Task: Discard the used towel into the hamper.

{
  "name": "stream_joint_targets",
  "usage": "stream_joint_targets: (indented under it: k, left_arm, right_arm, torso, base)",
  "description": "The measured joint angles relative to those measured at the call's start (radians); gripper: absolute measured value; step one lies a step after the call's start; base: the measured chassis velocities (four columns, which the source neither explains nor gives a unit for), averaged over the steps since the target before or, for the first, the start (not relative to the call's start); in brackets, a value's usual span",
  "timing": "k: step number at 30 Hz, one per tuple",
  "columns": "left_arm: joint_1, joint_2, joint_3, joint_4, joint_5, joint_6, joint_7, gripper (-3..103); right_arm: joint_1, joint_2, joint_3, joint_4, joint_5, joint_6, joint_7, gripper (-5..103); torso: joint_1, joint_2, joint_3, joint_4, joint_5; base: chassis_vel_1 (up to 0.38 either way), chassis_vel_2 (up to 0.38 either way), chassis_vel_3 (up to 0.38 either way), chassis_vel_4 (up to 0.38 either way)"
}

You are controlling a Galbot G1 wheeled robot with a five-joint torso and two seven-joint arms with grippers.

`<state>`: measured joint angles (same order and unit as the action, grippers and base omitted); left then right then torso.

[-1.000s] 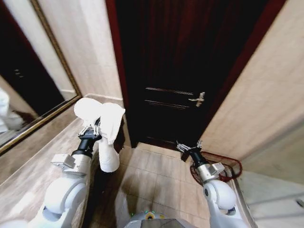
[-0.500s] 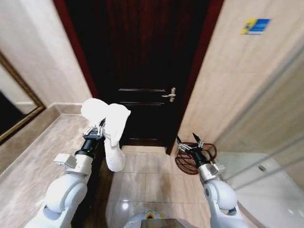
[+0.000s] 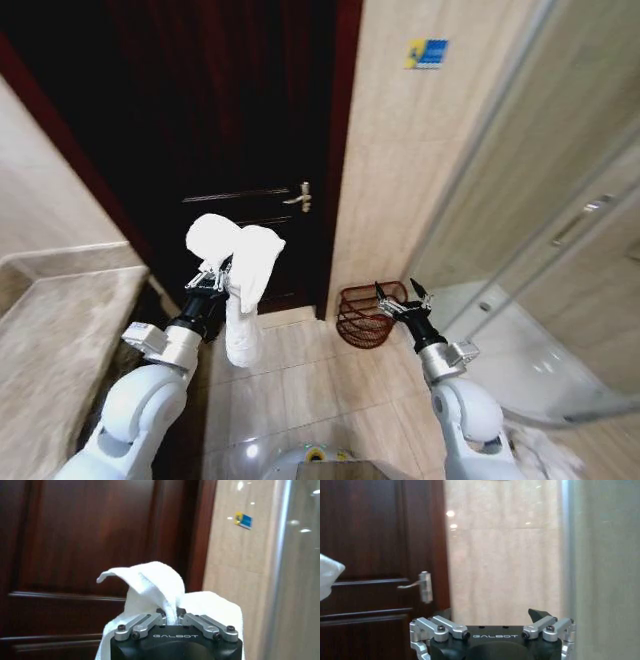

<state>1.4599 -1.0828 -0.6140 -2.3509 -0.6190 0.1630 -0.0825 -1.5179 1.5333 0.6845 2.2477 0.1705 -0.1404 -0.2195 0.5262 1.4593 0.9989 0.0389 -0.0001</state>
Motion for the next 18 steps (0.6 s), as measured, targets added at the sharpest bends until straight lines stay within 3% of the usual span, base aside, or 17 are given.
stream_joint_targets:
  k: [10,18]
  left_arm:
    - [0.002,-0.024,0.023,0.03,0.036,-0.043,0.02,7]
    - [0.008,-0.021,0.015,0.03,0.045,-0.044,0.028,7]
  right_arm:
    - [-0.004,-0.006,0.004,0.003,0.003,0.002,0.016,100]
    - [0.0,0.0,-0.005,-0.001,0.002,0.004,0.016,100]
  torso:
    - [-0.003,-0.008,-0.004,-0.0003,0.0002]
    - [-0.024,-0.053,-0.028,0.0006,0.0]
  base:
    - [-0.11,-0.113,-0.114,-0.105]
    - [-0.014,-0.017,-0.017,-0.014]
